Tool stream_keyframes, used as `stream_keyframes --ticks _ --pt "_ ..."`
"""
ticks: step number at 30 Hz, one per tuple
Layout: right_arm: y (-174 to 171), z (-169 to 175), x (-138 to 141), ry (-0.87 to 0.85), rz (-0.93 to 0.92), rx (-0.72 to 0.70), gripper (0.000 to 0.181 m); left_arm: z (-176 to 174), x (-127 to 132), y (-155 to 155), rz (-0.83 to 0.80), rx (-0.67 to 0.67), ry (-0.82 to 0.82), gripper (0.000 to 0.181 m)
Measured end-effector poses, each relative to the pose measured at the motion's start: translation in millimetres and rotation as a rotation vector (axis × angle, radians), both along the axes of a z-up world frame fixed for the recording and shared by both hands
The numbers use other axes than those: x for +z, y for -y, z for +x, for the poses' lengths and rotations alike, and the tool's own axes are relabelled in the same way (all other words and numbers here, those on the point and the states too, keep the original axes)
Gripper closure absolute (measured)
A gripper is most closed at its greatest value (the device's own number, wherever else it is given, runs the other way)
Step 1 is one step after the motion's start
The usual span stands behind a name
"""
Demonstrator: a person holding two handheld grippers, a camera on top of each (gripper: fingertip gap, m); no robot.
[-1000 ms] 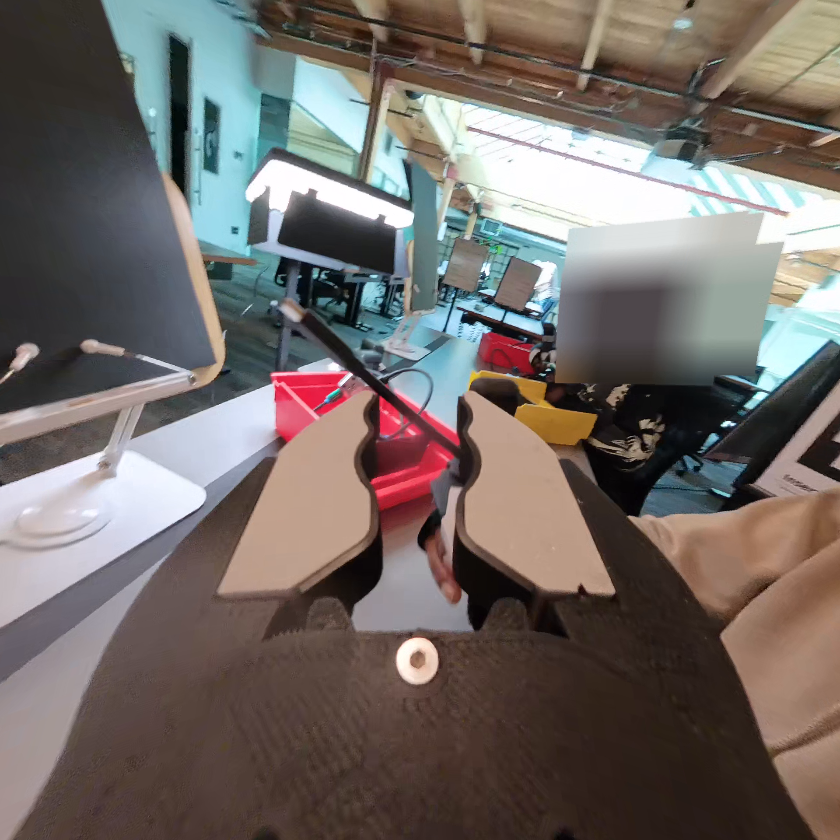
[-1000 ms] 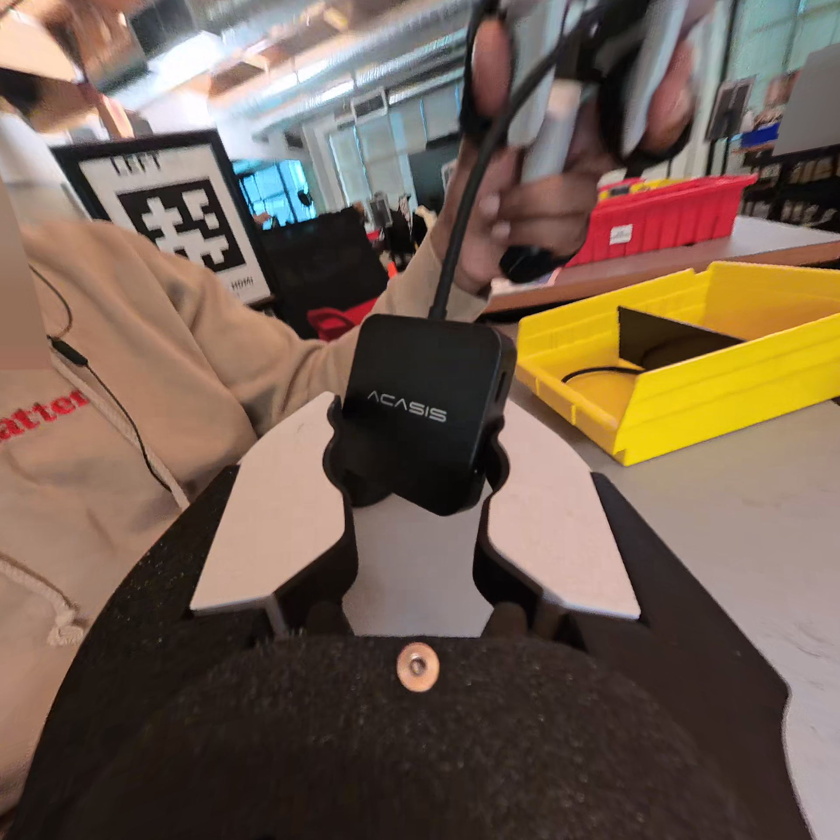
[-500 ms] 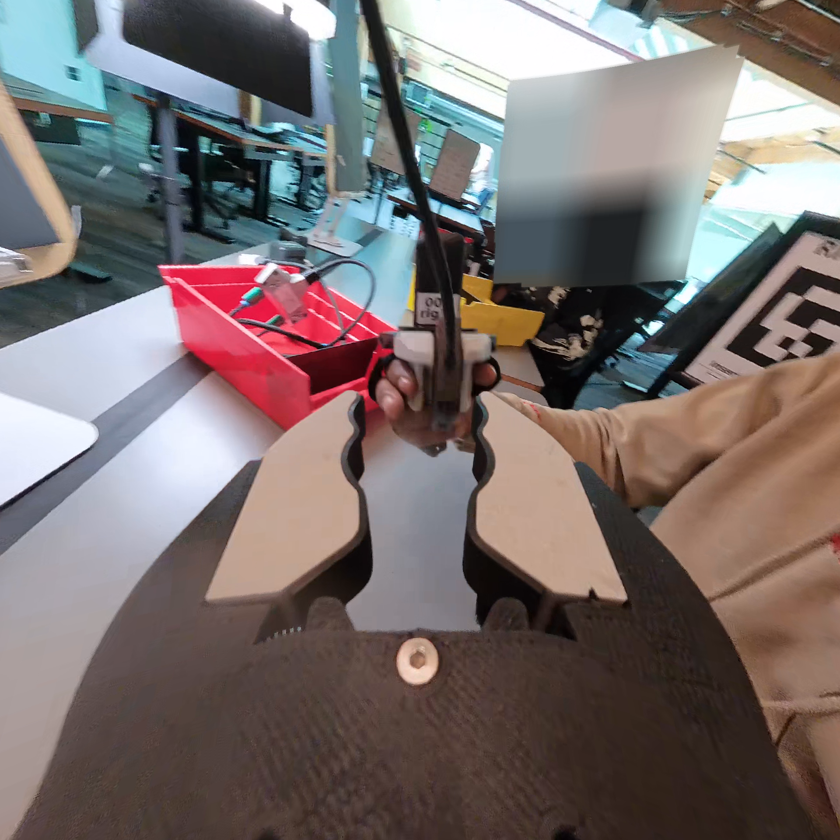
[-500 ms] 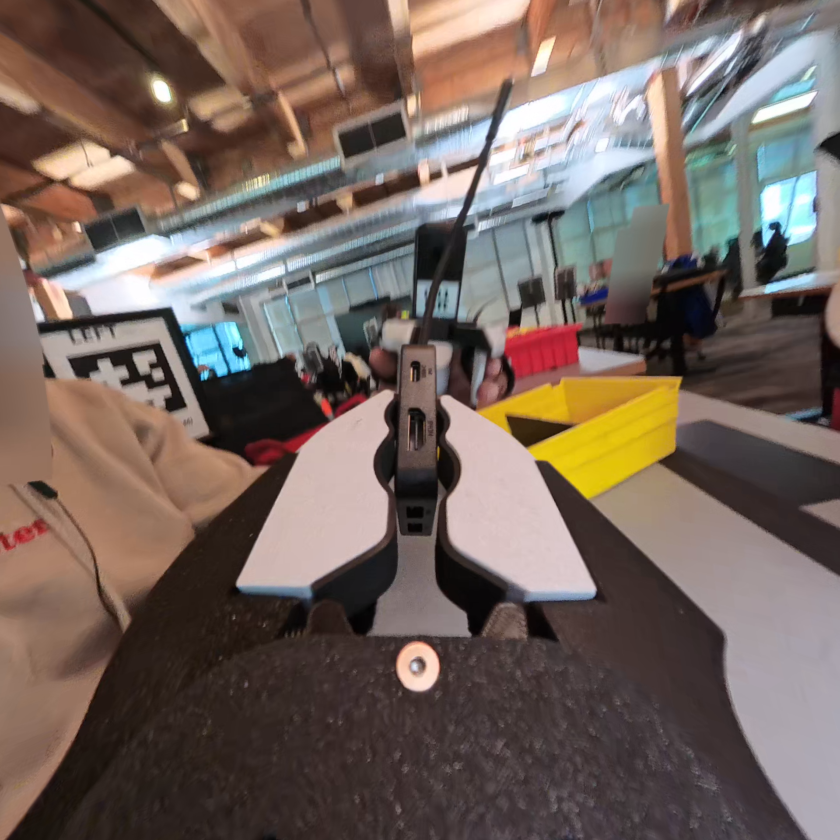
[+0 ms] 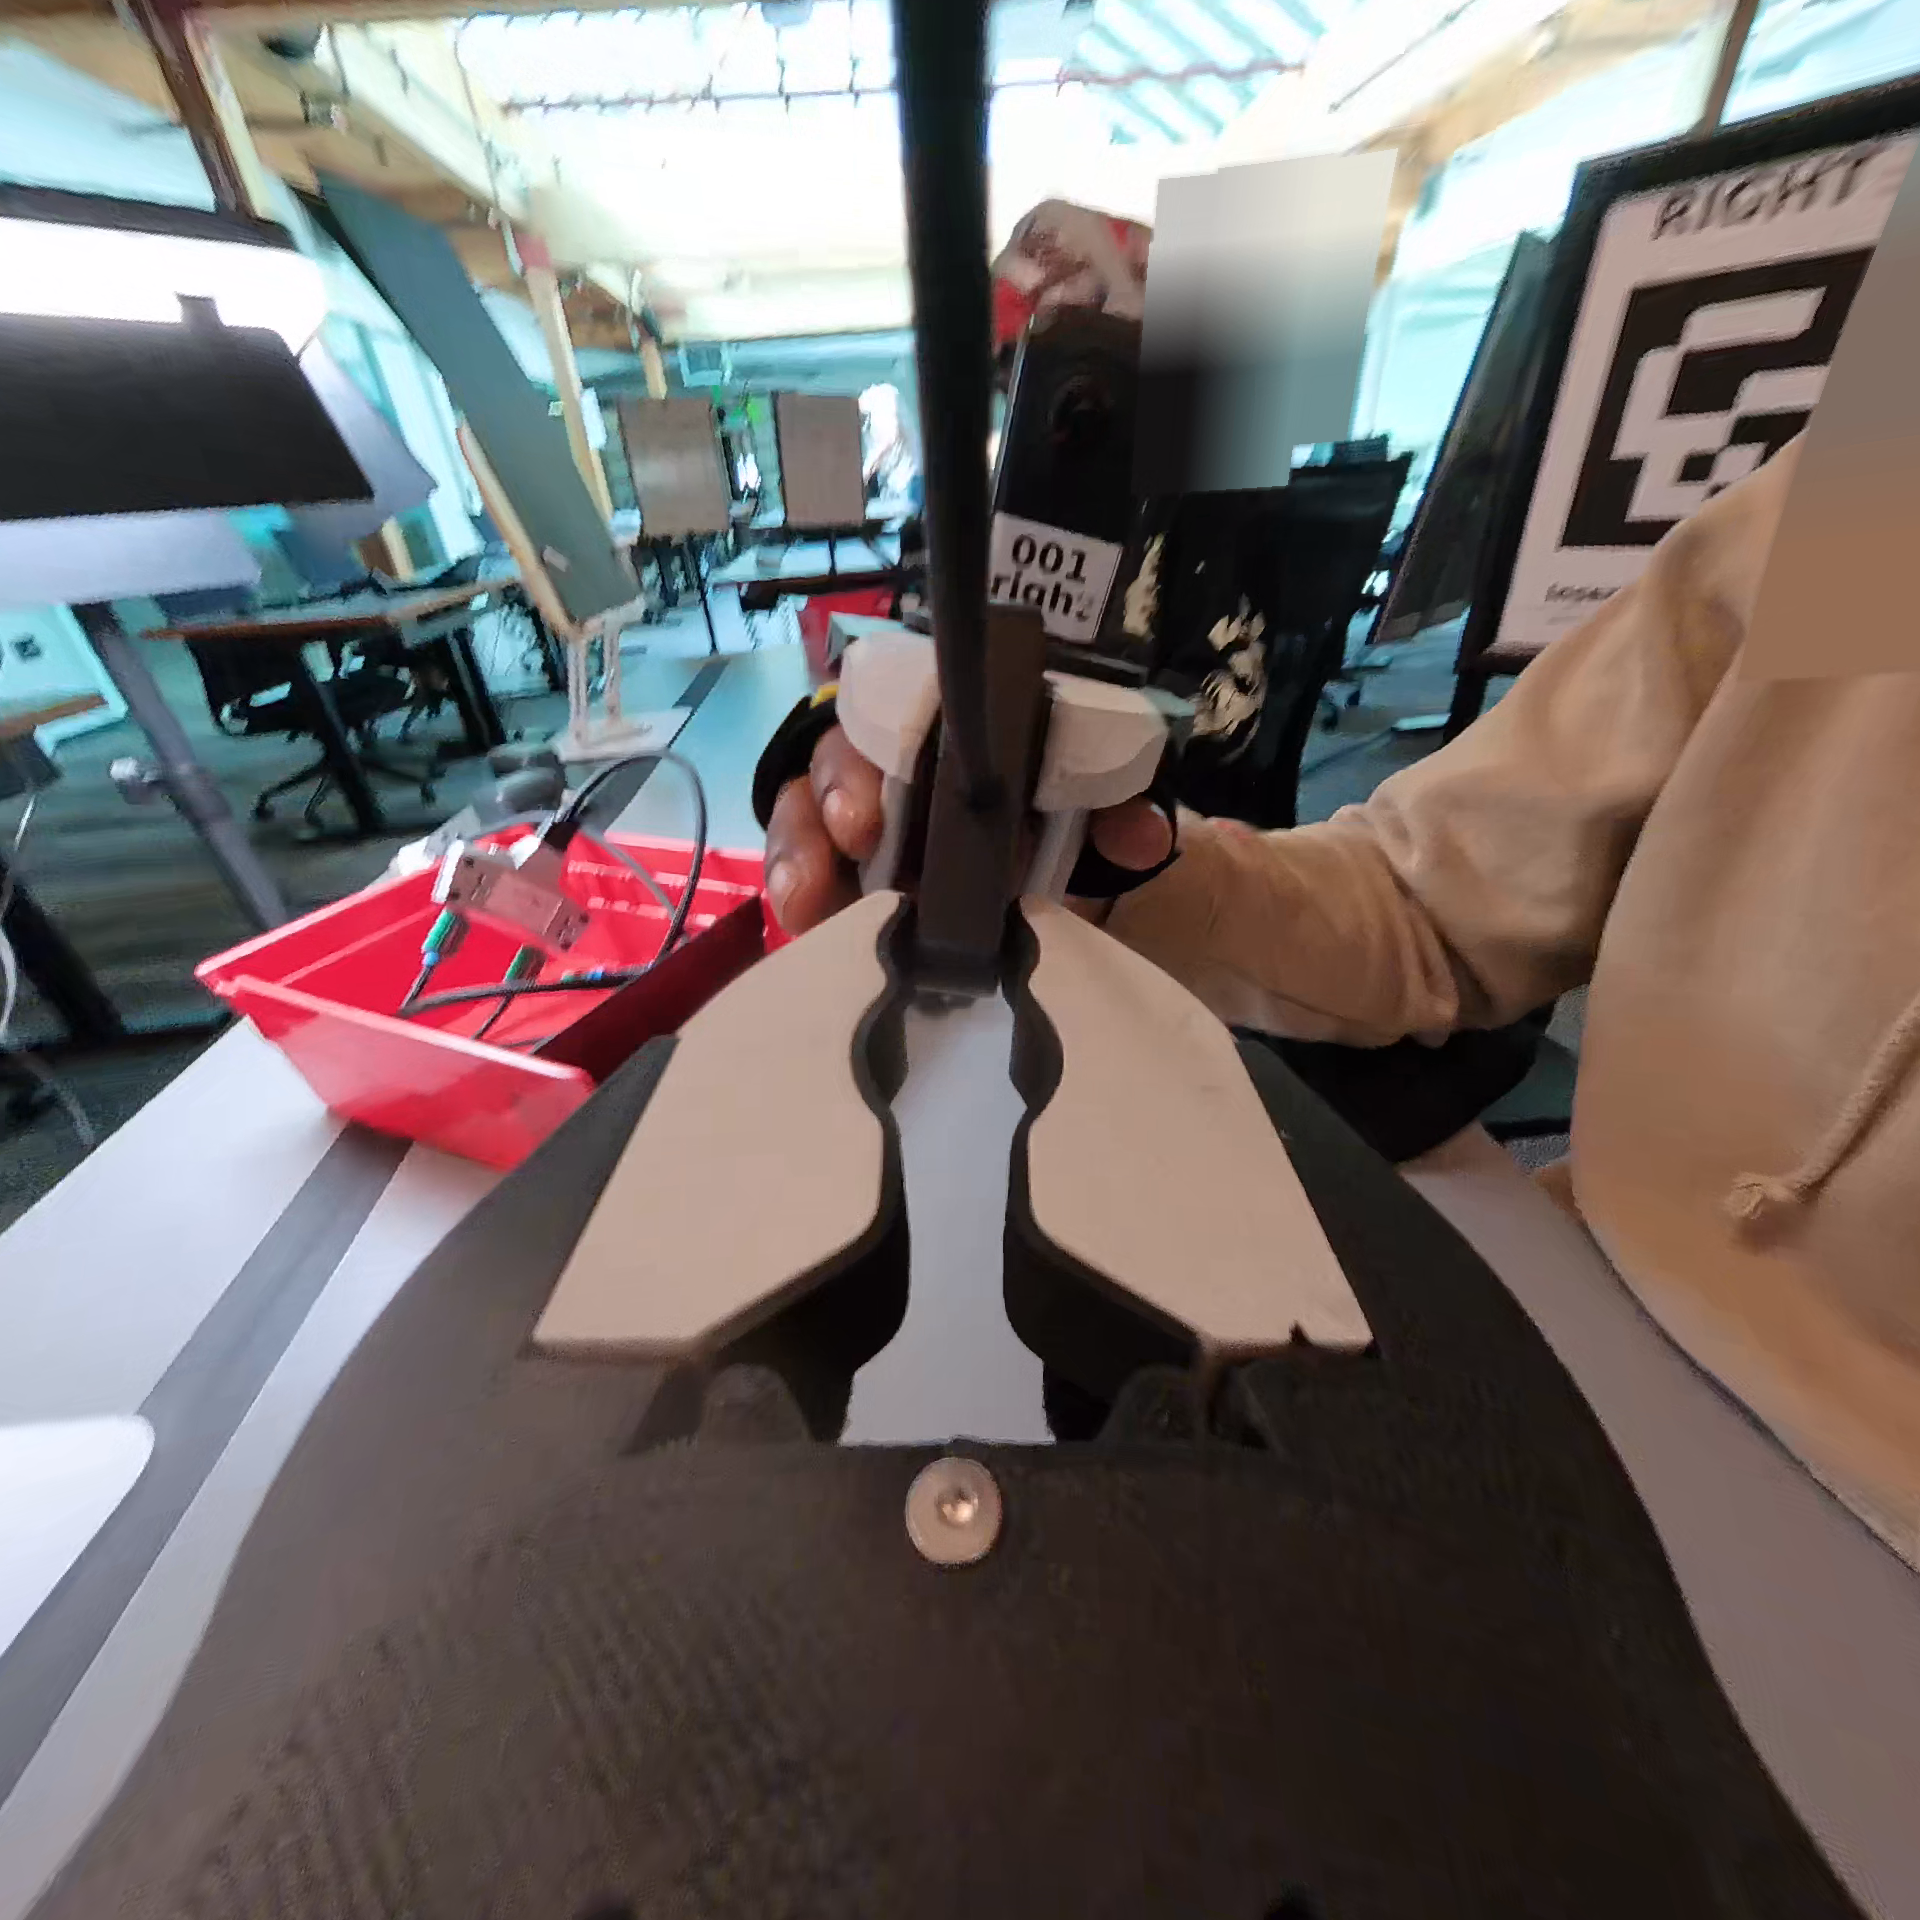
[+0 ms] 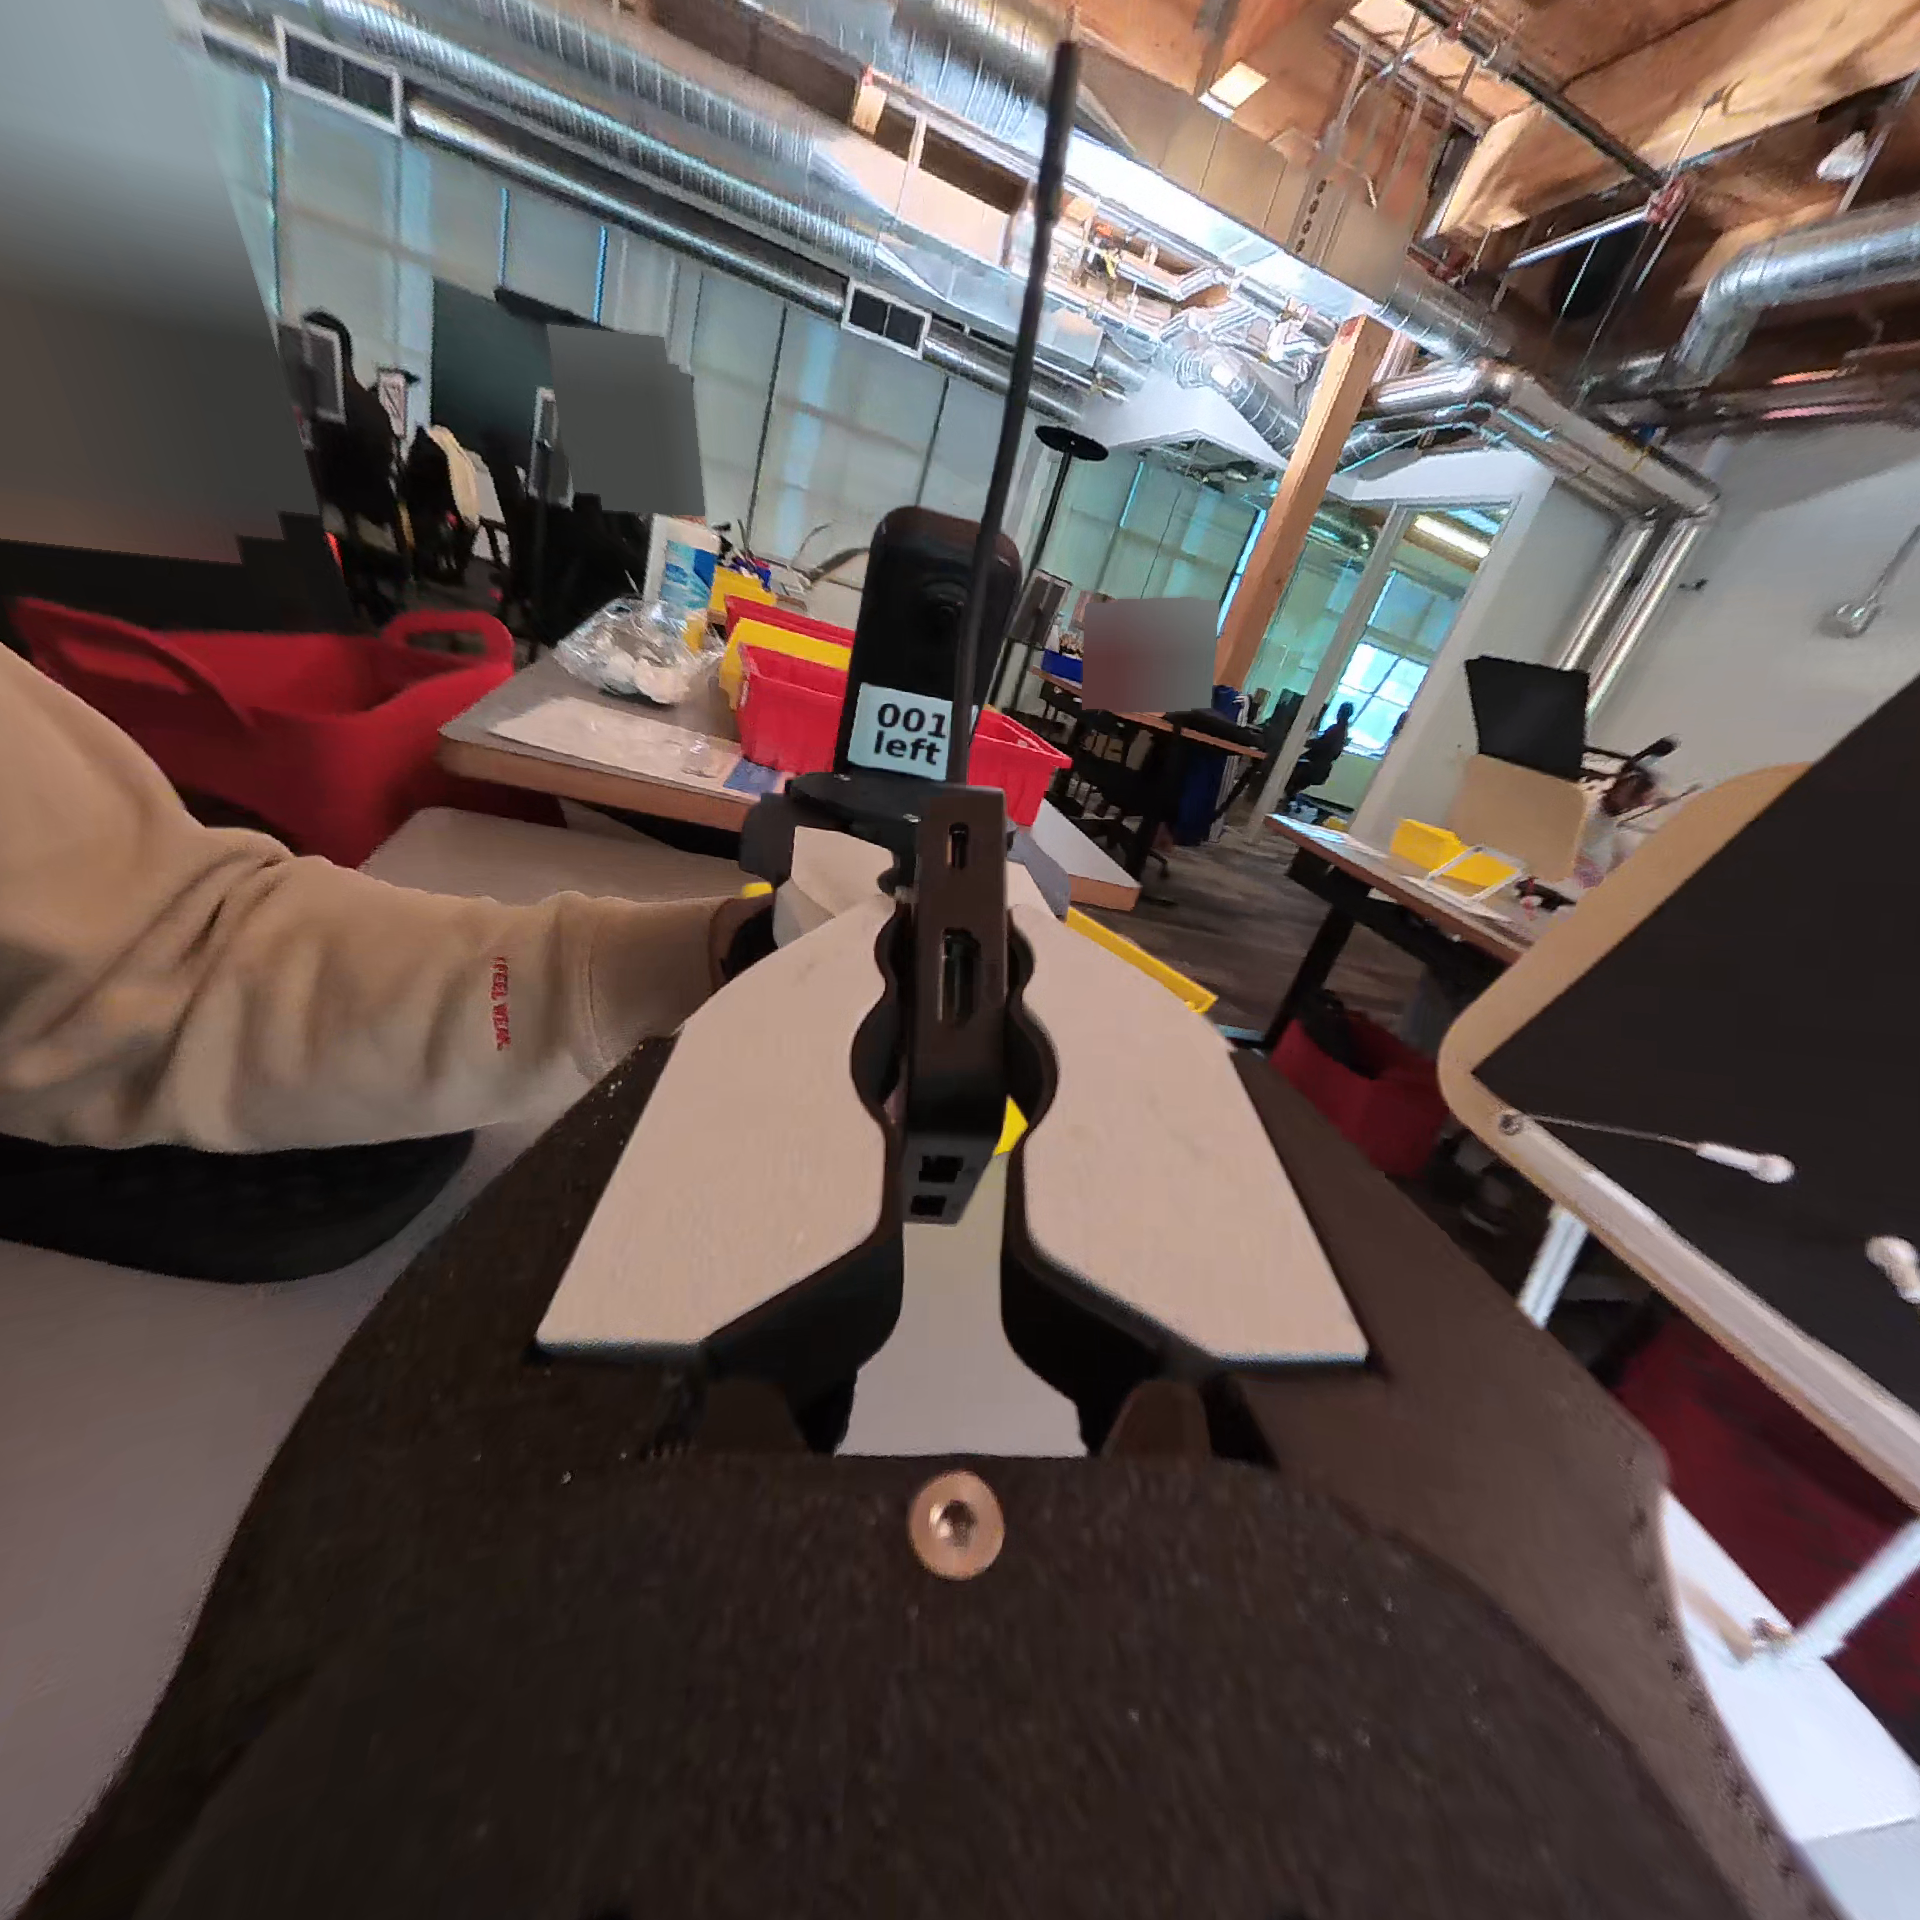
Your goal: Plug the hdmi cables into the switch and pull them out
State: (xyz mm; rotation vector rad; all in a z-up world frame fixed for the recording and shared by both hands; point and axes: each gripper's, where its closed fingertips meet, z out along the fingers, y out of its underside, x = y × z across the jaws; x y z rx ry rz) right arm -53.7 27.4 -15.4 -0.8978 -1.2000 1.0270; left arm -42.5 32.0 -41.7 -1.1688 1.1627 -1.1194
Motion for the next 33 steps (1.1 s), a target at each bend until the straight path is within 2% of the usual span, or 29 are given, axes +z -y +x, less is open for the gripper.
stream_keyframes --ticks 3,5,10,13,15,18,20,22,25,26,28,30,33 --pt "-1.7 0.1 2.1 0.014 0.030 -0.046 0.154 -4.4 11.6 2.0 -0.022 -0.034 0.103 0.166" --pt "-4.1 -0.1 -0.6 0.023 0.006 -0.044 0.153 -8.3 16.8 1.4 -0.023 -0.036 0.151 0.166" --pt "-5.3 -3.1 -2.7 0.011 -0.093 0.008 0.166 -10.2 19.8 -1.6 -0.044 -0.022 0.167 0.166" --pt "-19.2 1.8 -11.0 0.107 -0.083 -0.067 0.167 -12.8 0.7 -15.6 -0.137 0.048 0.009 0.153" --pt "-34.0 12.9 -16.7 0.188 -0.035 -0.164 0.168 -22.2 -13.5 -21.1 -0.147 0.102 -0.123 0.156" --pt "-60.3 34.5 -32.7 0.357 0.025 -0.328 0.168 -31.5 -13.3 -19.5 -0.047 0.195 -0.243 0.160" --pt "-67.7 42.4 -51.0 0.490 0.035 -0.364 0.168 -29.2 -9.8 -20.0 0.039 0.277 -0.305 0.156" --pt "-63.9 38.7 -68.9 0.582 0.043 -0.334 0.168 -20.7 -15.9 -20.7 0.112 0.330 -0.389 0.151" --pt "-41.0 21.5 -92.1 0.689 0.051 -0.212 0.168 -10.8 -48.4 -28.1 0.161 0.369 -0.578 0.144" --pt "-33.8 17.2 -97.6 0.717 0.057 -0.178 0.168 -7.9 -59.9 -28.7 0.155 0.355 -0.623 0.146" --pt "-24.9 12.8 -100.6 0.732 0.068 -0.142 0.168 -2.3 -75.3 -23.2 0.120 0.286 -0.669 0.165" --pt "-26.8 14.5 -93.2 0.693 0.069 -0.150 0.167 0.7 -69.8 -24.8 0.085 0.281 -0.612 0.165" --pt "-37.2 18.3 -60.4 0.502 0.052 -0.198 0.157 -0.9 -46.3 -27.5 -0.080 0.242 -0.413 0.166"
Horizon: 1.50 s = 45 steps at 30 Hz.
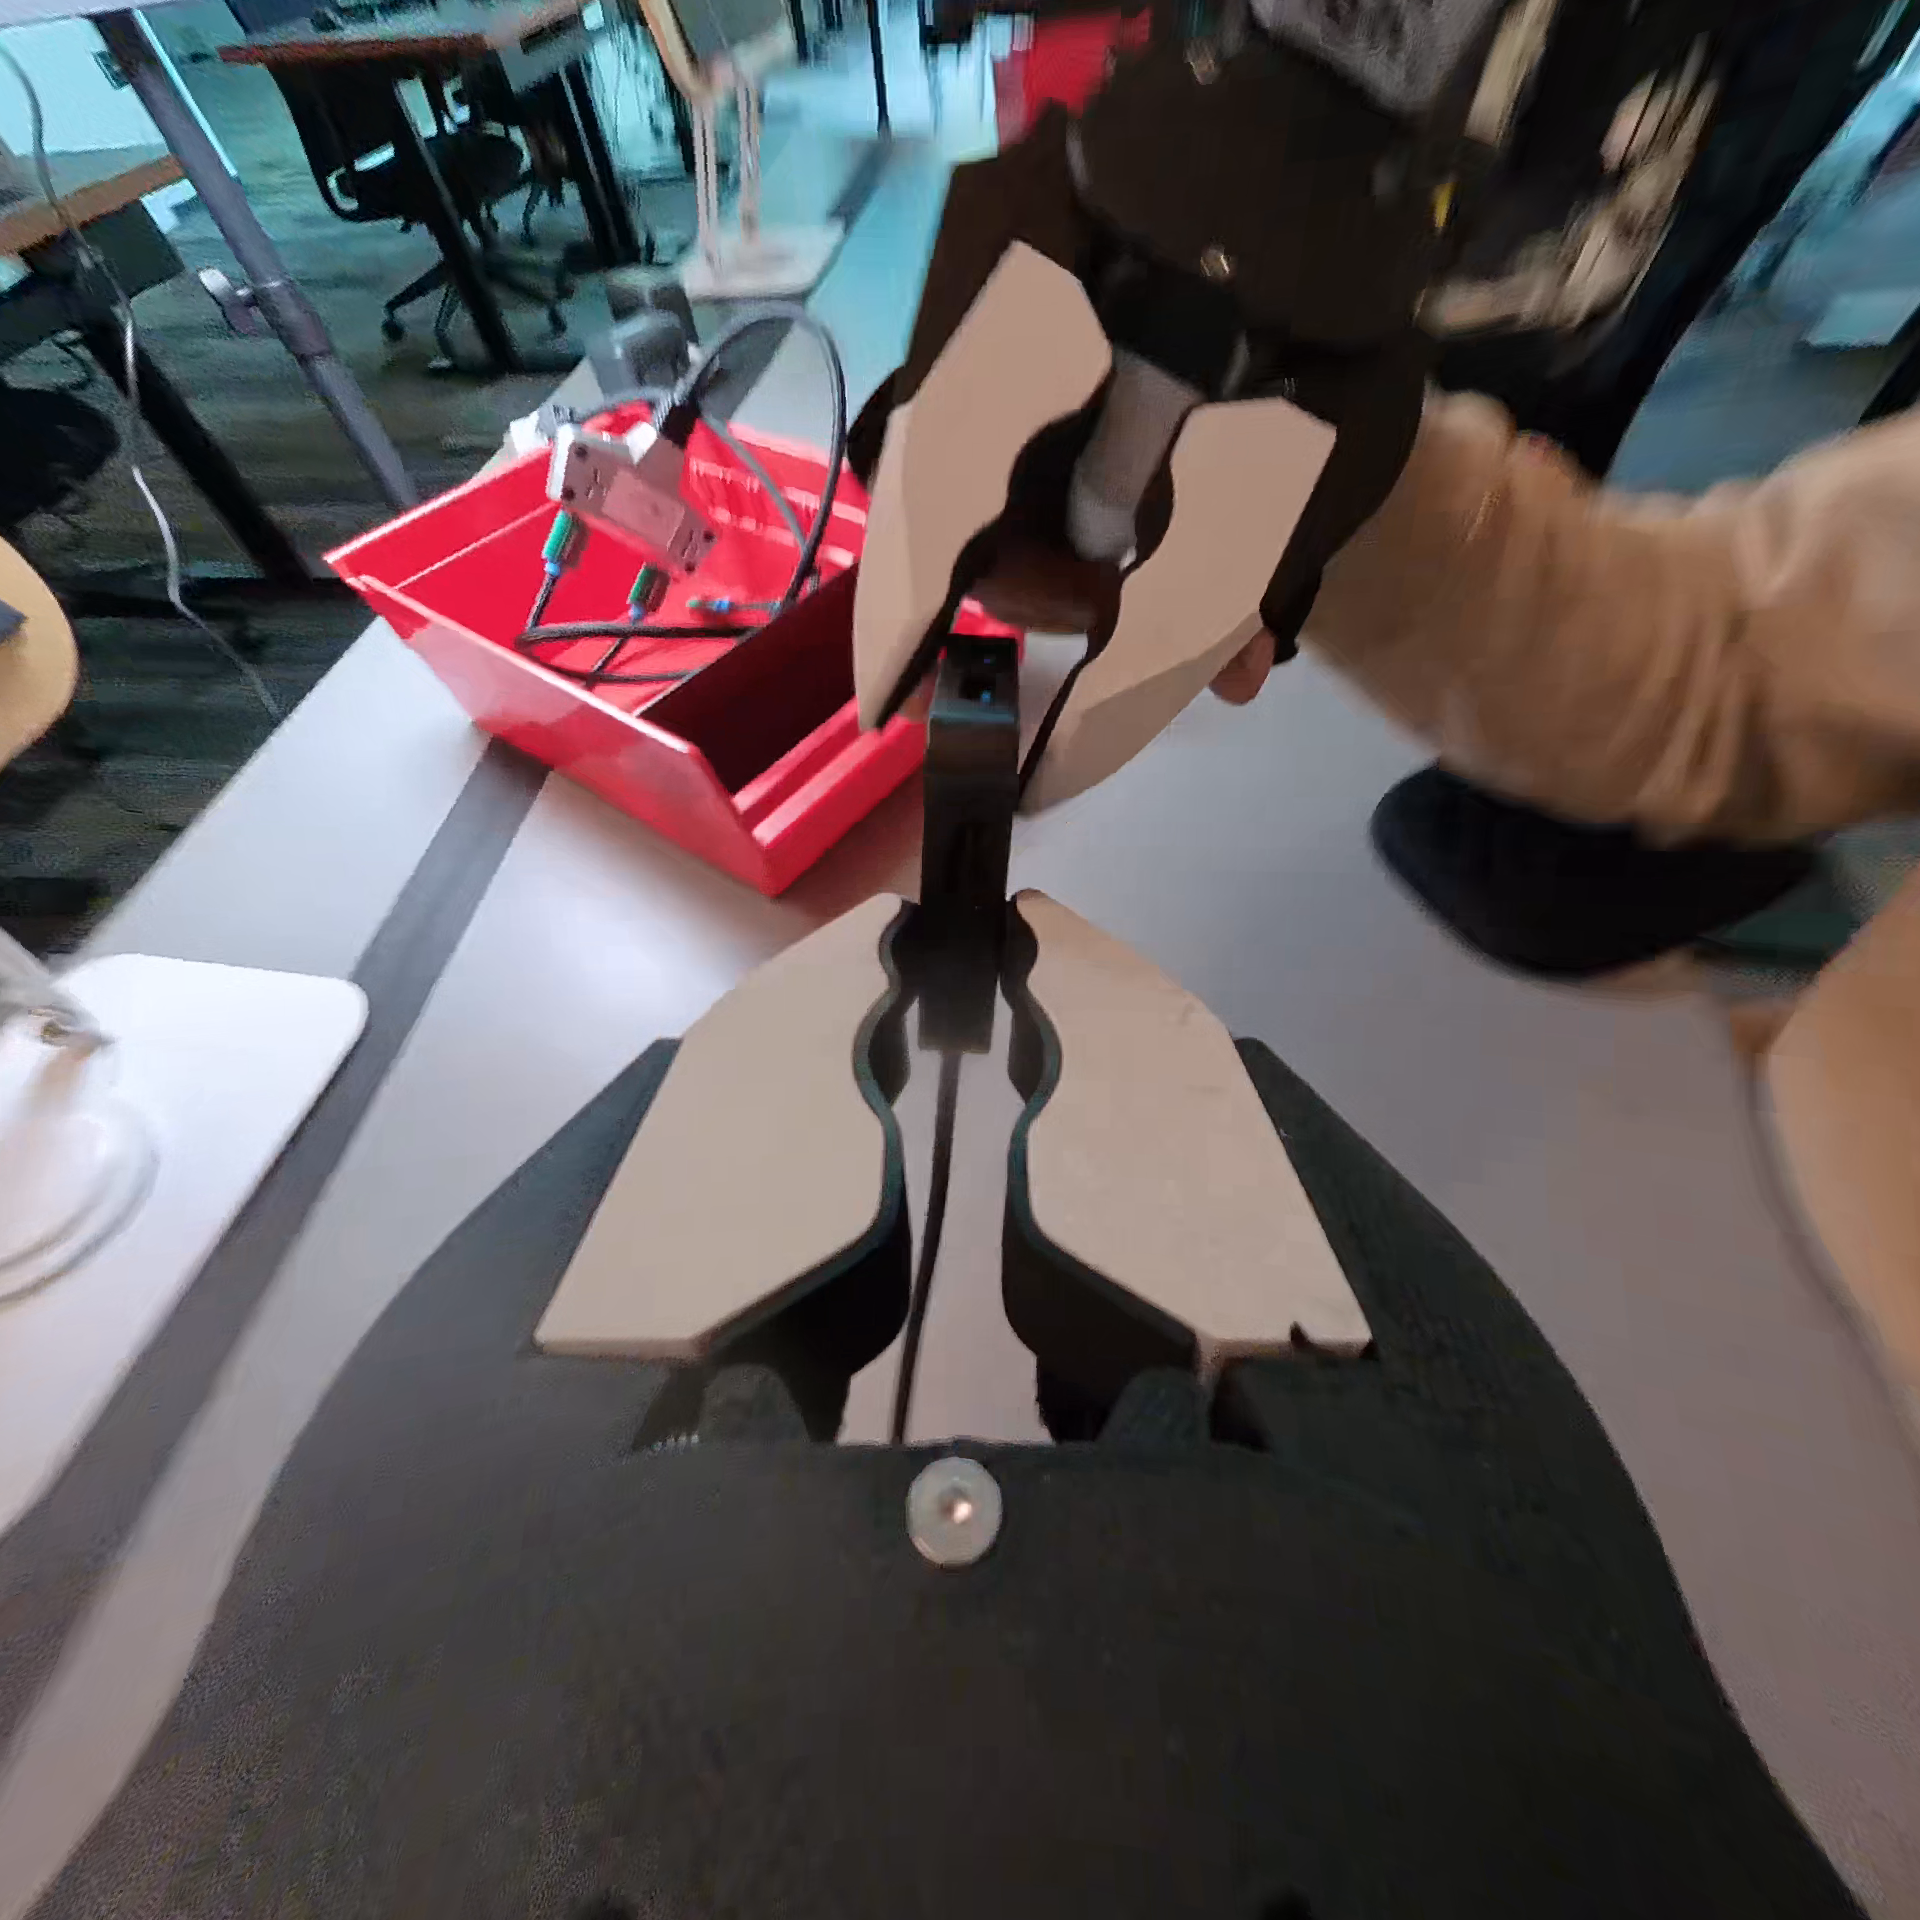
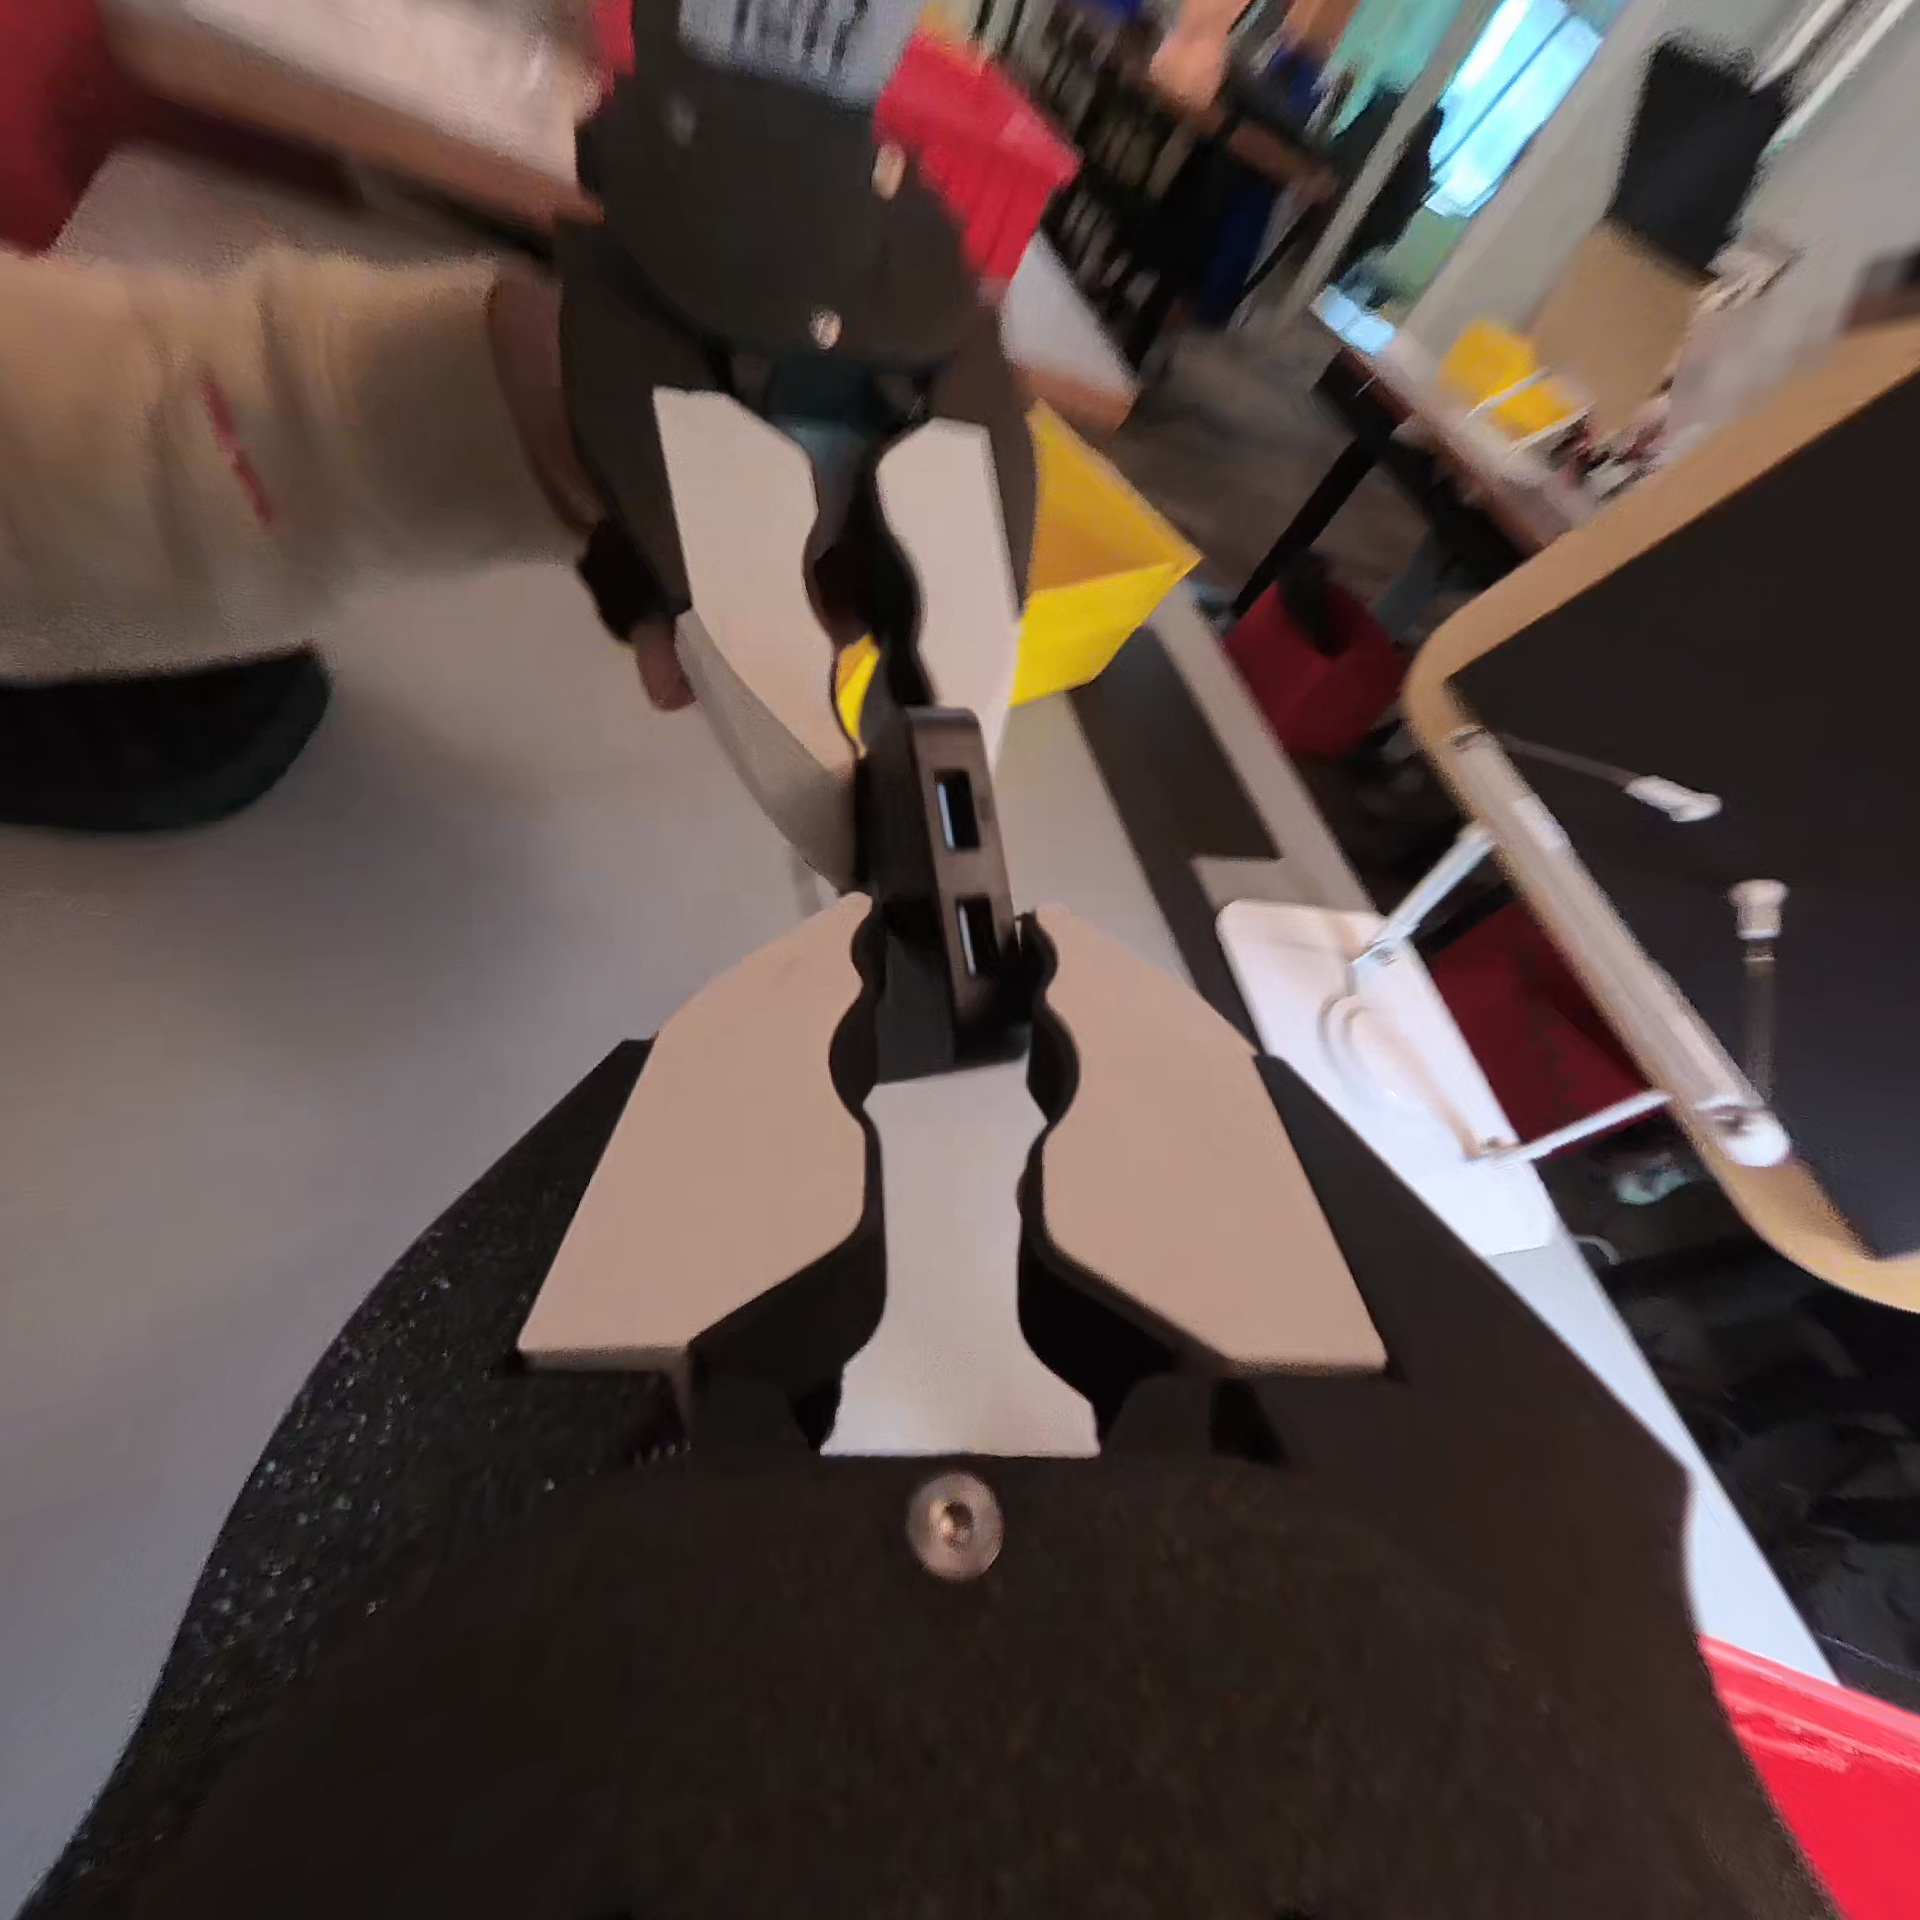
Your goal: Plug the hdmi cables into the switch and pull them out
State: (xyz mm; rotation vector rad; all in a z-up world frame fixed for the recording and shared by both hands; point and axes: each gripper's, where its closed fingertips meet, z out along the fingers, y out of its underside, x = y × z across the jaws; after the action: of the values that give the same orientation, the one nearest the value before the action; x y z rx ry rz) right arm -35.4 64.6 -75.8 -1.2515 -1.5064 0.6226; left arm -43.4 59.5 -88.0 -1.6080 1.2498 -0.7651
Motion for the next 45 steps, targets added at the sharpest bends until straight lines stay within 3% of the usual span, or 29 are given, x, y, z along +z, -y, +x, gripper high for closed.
stream_keyframes --ticks 4,9,12,15,19,22,24,29,32,36,37,39,45 --pt "-21.7 18.5 37.3 -0.144 0.204 -0.153 0.150 -25.1 23.3 -25.0 -0.310 0.082 0.350 0.167" --pt "-49.8 18.9 18.7 0.046 0.601 -0.320 0.134 -48.5 23.8 -49.7 -0.789 0.039 0.770 0.167" --pt "-53.7 -0.2 7.9 0.023 0.828 -0.345 0.129 -40.1 1.0 -56.9 -0.962 0.016 0.818 0.167" --pt "-57.8 -14.4 -20.1 0.079 0.955 -0.323 0.128 -18.9 -12.9 -51.5 -1.058 -0.038 0.800 0.167" --pt "-61.3 -14.8 -31.3 0.076 1.058 -0.352 0.149 1.0 -21.0 -43.7 -1.090 -0.070 0.753 0.166" --pt "-64.4 -7.5 -27.0 0.015 0.899 -0.347 0.168 -8.4 -4.0 -42.3 -0.949 -0.109 0.768 0.157" --pt "-65.8 -1.8 -26.9 -0.048 0.641 -0.293 0.168 -21.5 5.7 -44.4 -0.753 -0.056 0.715 0.151" --pt "-41.0 8.9 -13.9 -0.242 0.034 -0.024 0.168 -32.3 2.1 -36.1 -0.324 0.062 0.374 0.148" --pt "-25.8 9.7 -11.7 -0.264 -0.151 0.086 0.168 -15.9 -4.5 -24.5 -0.170 0.038 0.232 0.145" --pt "-5.2 3.6 -21.4 -0.164 -0.316 0.184 0.168 6.8 -8.4 -12.6 -0.089 -0.014 0.182 0.153" --pt "-2.8 1.0 -23.2 -0.145 -0.325 0.185 0.168 10.1 -9.0 -9.1 -0.079 -0.036 0.181 0.164" --pt "-2.0 -1.2 -18.4 -0.160 -0.322 0.177 0.168 10.5 -3.3 -7.3 -0.079 -0.058 0.229 0.165" --pt "-3.9 -6.5 23.9 -0.444 -0.355 0.161 0.162 -4.4 45.6 -4.9 -0.129 -0.133 0.647 0.167"
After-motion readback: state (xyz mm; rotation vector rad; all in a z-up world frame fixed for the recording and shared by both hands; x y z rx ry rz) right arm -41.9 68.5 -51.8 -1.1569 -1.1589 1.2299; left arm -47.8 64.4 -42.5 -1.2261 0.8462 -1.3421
